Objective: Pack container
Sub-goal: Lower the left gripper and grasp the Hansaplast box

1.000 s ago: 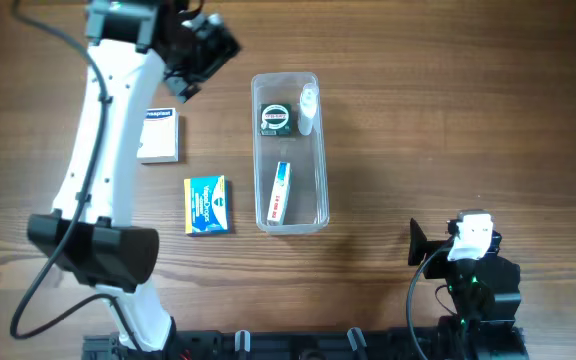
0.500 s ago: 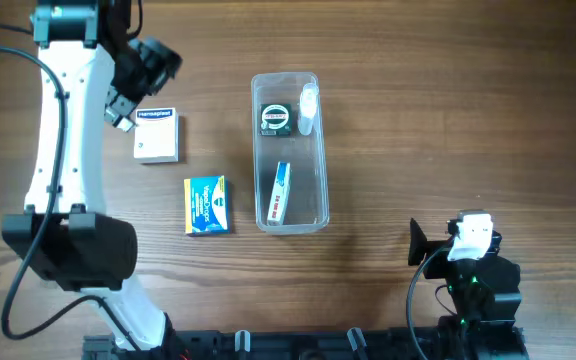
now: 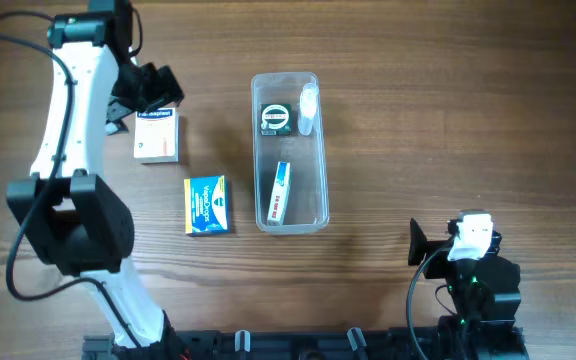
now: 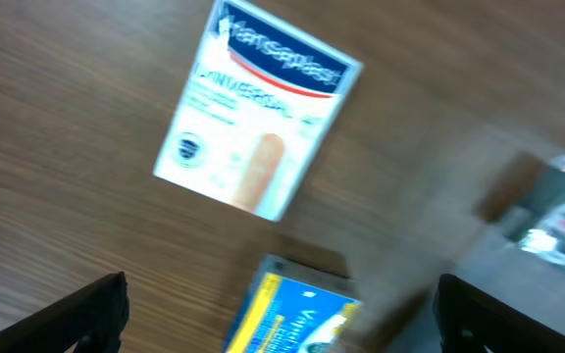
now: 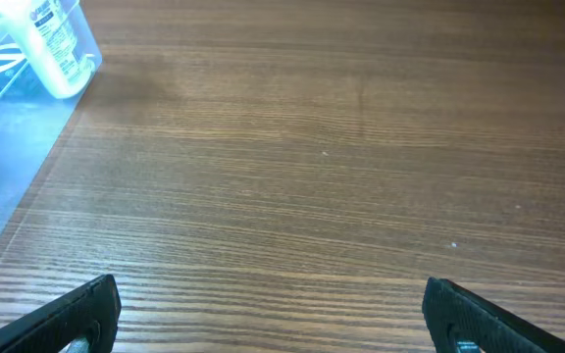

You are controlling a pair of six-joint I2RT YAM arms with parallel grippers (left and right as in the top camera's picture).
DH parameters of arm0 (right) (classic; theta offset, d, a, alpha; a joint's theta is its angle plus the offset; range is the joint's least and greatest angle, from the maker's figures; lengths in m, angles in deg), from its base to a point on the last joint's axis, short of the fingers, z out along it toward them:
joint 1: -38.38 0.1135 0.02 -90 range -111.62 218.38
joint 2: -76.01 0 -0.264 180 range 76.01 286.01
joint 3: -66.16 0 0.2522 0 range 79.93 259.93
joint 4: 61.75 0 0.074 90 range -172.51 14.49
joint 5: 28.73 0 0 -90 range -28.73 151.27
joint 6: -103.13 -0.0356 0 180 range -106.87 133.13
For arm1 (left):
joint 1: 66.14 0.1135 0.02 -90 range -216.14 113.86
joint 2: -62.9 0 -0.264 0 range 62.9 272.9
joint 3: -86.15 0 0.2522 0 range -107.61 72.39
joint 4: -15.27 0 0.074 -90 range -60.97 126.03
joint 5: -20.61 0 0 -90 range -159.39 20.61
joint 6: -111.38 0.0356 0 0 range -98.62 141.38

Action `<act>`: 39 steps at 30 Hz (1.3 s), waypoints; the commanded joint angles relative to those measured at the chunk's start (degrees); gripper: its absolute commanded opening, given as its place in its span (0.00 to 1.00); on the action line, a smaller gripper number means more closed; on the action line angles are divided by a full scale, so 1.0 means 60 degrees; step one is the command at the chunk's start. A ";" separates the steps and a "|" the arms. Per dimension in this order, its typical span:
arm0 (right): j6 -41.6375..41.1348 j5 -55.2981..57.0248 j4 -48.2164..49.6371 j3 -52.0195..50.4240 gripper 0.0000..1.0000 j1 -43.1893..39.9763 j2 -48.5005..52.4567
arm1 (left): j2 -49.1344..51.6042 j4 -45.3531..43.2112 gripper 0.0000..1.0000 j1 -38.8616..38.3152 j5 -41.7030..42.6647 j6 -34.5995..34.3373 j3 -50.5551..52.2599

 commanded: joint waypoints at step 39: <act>0.0117 0.0189 0.0018 -0.0044 1.00 -0.0040 -0.0106 | 0.2943 -0.0397 0.99 0.0295 -0.0055 0.4044 0.0073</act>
